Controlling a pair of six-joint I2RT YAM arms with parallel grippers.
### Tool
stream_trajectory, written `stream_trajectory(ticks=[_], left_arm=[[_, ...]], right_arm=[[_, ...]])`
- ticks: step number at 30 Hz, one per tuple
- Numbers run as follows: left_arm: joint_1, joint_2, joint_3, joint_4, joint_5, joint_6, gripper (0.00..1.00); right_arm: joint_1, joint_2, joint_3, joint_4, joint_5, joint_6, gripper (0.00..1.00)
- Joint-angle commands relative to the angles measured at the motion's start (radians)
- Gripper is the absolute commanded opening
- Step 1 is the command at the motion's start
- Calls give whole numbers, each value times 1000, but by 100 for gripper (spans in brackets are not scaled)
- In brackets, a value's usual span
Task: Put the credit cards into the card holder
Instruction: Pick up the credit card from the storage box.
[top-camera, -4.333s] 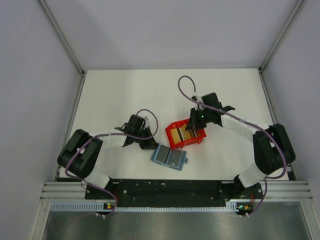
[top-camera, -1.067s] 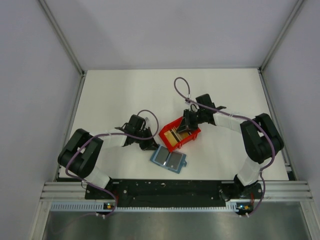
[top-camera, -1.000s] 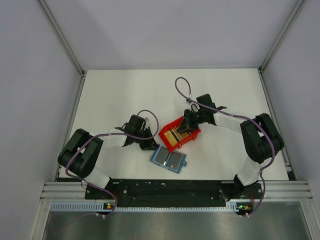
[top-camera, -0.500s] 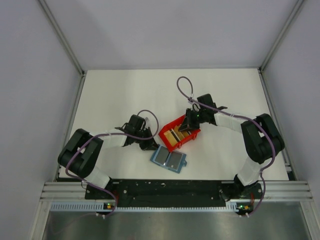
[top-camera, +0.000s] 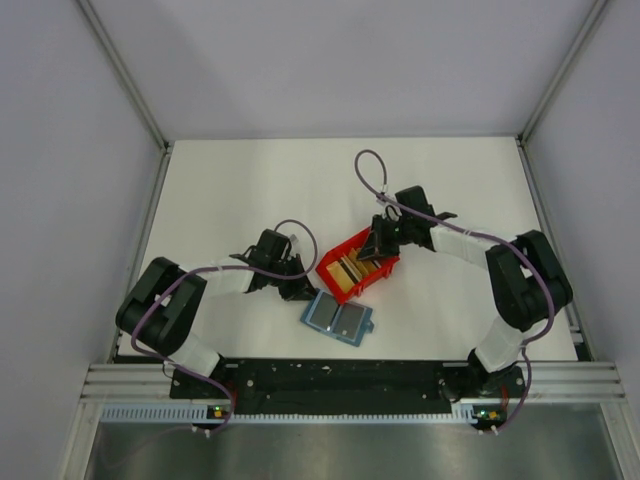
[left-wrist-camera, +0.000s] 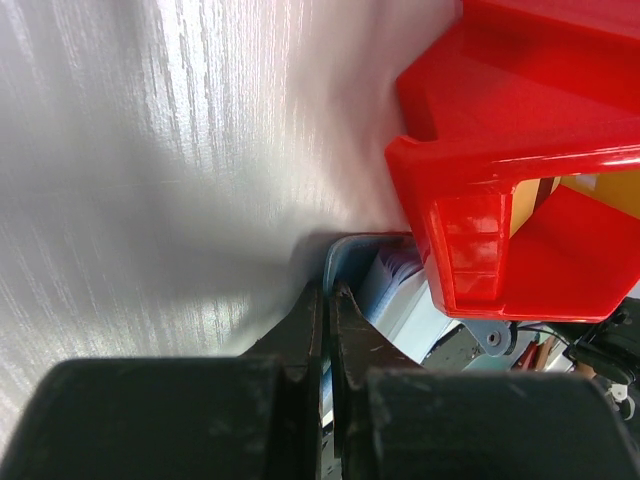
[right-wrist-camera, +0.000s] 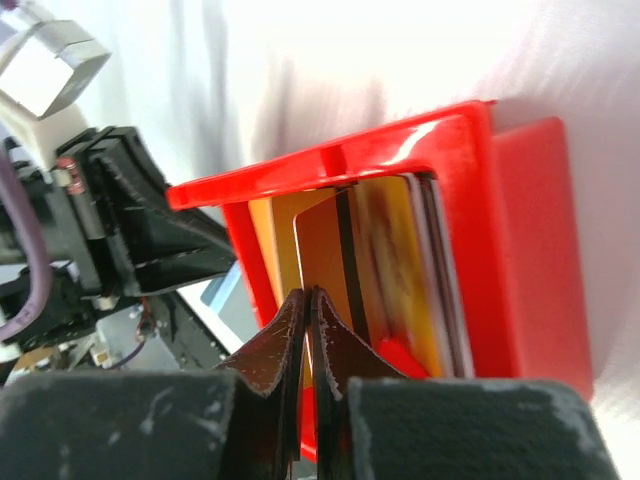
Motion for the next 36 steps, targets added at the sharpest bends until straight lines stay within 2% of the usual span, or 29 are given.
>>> stream_trajectory(ticks=[1, 7, 14, 22, 28, 33, 36], left_arm=[[-1, 41, -10, -38, -96, 31, 0], [0, 38, -10, -43, -98, 33, 0], [-1, 40, -11, -40, -95, 33, 0], [-1, 40, -10, -38, -93, 30, 0], [-1, 40, -11, -38, -93, 30, 0], [-1, 38, -11, -35, -89, 38, 0], [-1, 38, -8, -37, -86, 39, 0]], right_arm=[[33, -33, 39, -105, 145, -69, 0], [107, -14, 85, -192, 318, -139, 0], [155, 3, 113, -258, 394, -191, 3], [170, 6, 116, -297, 348, -232, 11], [170, 0, 127, -292, 366, -225, 5], [170, 9, 162, -291, 372, -226, 13], [170, 19, 183, -286, 365, -231, 14]])
